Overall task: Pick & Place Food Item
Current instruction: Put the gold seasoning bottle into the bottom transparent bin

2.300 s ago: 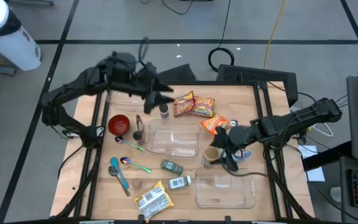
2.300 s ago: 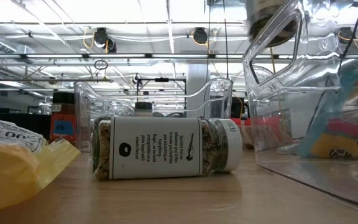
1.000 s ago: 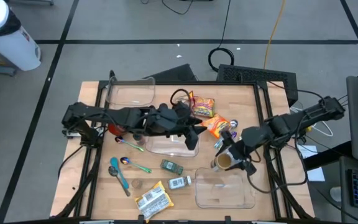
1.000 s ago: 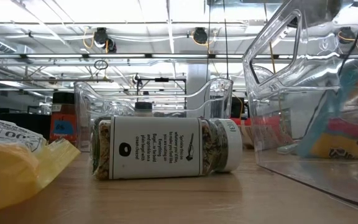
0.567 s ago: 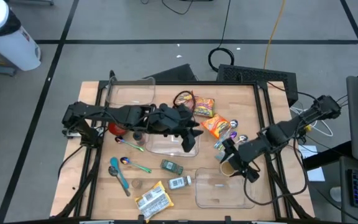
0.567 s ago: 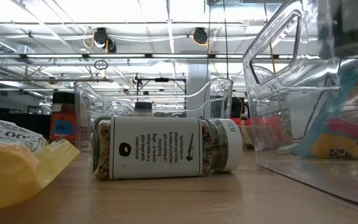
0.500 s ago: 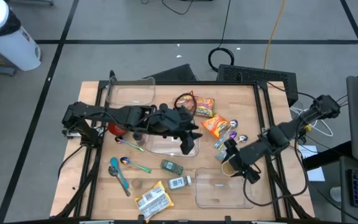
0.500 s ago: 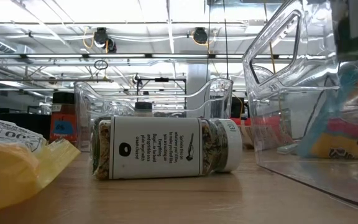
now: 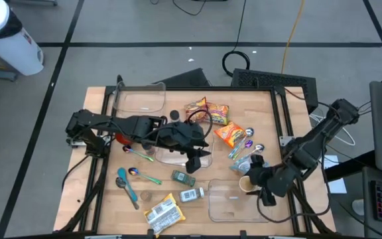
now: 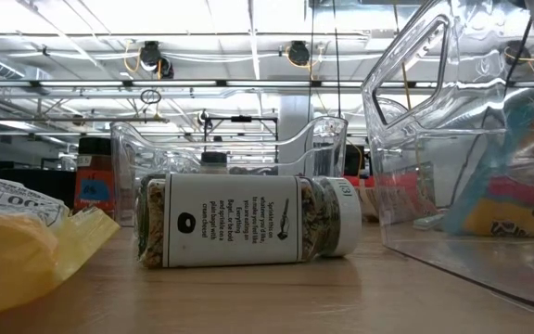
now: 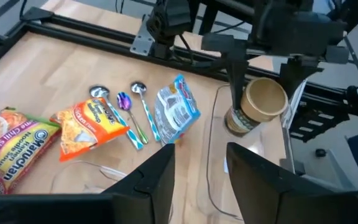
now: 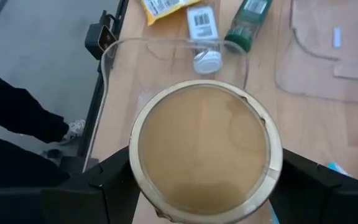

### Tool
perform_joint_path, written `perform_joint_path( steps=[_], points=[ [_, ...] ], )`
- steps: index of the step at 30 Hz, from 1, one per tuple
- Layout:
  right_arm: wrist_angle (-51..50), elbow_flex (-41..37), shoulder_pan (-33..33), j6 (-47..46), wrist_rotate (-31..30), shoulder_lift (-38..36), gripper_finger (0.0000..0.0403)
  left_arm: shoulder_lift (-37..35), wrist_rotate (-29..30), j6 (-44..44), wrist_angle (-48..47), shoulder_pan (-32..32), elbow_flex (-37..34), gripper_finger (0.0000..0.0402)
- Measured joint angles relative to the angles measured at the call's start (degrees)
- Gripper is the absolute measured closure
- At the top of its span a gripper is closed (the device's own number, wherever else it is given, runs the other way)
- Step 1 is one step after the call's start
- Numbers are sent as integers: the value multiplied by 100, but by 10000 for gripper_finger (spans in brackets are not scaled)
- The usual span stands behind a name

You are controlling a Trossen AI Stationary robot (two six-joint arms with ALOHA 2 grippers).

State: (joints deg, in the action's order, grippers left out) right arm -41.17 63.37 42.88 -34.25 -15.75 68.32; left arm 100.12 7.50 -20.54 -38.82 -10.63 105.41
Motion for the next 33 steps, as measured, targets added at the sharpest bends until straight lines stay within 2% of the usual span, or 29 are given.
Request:
perform_joint_path(
  steps=[11,19,26,33],
  points=[
    [-465,0,494,30,52,158,134,65,178,-430,83,-2,-3,263],
    [-915,-2,1168,-30,-501,-8,134,534,302,-856,983,6,-4,252],
    [-742,-162,1376,12,-964,-22,134,962,205,-1168,1858,2,-7,263],
    [-256,-539,1387,24,-980,-28,134,1029,-113,-1173,2256,2,-7,276]
  ],
)
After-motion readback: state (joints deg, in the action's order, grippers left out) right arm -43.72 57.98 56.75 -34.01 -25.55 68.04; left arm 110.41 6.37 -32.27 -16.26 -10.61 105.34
